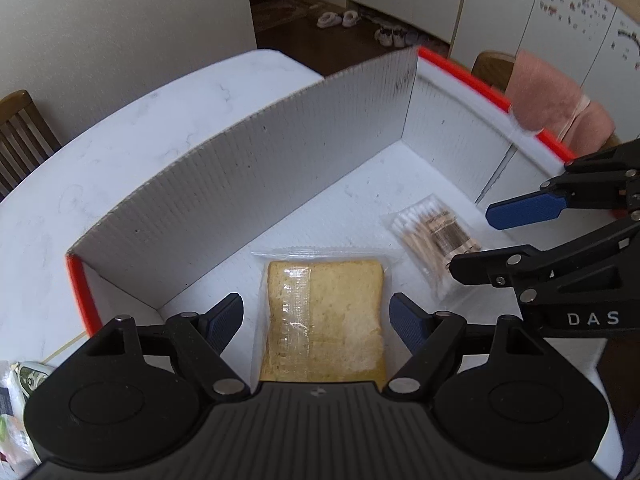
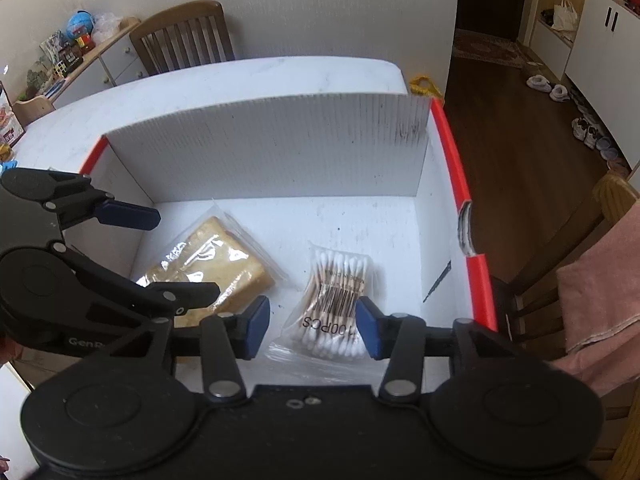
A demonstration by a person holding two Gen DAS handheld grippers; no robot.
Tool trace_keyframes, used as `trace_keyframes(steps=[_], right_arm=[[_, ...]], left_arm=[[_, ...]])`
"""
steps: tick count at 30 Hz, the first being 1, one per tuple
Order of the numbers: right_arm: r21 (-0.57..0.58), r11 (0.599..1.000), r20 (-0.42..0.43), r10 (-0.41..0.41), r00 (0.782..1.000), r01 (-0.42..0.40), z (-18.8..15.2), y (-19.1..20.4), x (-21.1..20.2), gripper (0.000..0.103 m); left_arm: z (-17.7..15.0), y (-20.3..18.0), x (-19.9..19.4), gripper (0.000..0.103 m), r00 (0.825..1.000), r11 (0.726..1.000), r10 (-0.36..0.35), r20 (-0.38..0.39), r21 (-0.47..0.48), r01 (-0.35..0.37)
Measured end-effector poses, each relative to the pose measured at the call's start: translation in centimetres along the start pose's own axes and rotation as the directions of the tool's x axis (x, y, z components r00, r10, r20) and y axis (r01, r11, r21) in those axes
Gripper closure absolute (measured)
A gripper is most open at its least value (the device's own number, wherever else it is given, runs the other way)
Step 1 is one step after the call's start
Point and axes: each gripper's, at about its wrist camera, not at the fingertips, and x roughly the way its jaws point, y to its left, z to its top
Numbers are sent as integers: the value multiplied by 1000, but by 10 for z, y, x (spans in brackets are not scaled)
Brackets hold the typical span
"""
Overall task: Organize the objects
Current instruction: 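Open both tools to release the bread and swab bag in the box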
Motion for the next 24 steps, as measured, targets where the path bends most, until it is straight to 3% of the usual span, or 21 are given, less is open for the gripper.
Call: trace_keyframes(steps=[14,24], right_arm=[[-42,999,80,8,997,-5,-2,25,-52,56],[-57,998,133,33,991,-26,-7,59,-84,53]], left_arm=[[-17,9,-72,23,986,999,-42,164,-21,46],[-47,36,-123,23,970,994,-61,236,-71,80]])
